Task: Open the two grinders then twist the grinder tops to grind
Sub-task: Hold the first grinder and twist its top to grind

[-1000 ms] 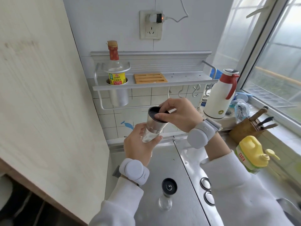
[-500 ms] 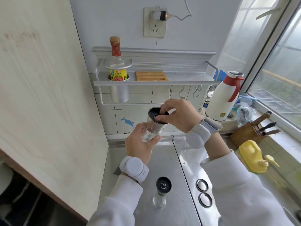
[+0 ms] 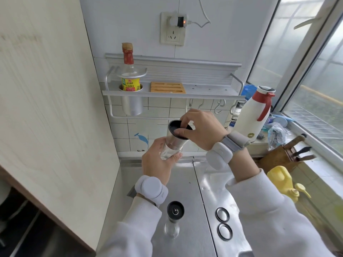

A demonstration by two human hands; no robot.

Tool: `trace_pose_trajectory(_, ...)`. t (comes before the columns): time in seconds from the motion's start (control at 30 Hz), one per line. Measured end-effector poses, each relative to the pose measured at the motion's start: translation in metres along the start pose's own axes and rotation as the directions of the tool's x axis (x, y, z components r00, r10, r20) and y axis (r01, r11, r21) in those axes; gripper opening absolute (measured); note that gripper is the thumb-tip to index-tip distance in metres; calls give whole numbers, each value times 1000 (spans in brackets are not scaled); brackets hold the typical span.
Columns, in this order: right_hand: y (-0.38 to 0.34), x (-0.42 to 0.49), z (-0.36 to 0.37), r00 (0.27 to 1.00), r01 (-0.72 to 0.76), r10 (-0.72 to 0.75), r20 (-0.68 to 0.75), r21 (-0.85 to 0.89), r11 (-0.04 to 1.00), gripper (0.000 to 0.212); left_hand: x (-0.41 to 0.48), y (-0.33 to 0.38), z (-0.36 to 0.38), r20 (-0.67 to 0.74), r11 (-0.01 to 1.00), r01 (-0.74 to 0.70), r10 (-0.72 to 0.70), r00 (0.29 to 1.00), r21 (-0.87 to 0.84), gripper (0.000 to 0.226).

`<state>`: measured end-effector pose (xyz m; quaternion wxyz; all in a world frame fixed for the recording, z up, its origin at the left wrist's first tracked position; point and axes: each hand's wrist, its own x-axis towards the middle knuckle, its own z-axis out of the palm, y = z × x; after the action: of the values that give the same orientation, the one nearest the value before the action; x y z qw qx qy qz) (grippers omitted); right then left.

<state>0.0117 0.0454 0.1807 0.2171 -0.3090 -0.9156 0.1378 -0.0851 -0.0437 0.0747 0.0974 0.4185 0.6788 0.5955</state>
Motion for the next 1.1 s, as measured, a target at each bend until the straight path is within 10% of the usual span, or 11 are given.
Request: trace_pose_trajectory(1.1, 11, 6, 0, 993, 56, -58, 100, 22, 998, 17, 0, -3, 10, -77, 998, 56, -54, 996, 31, 43)
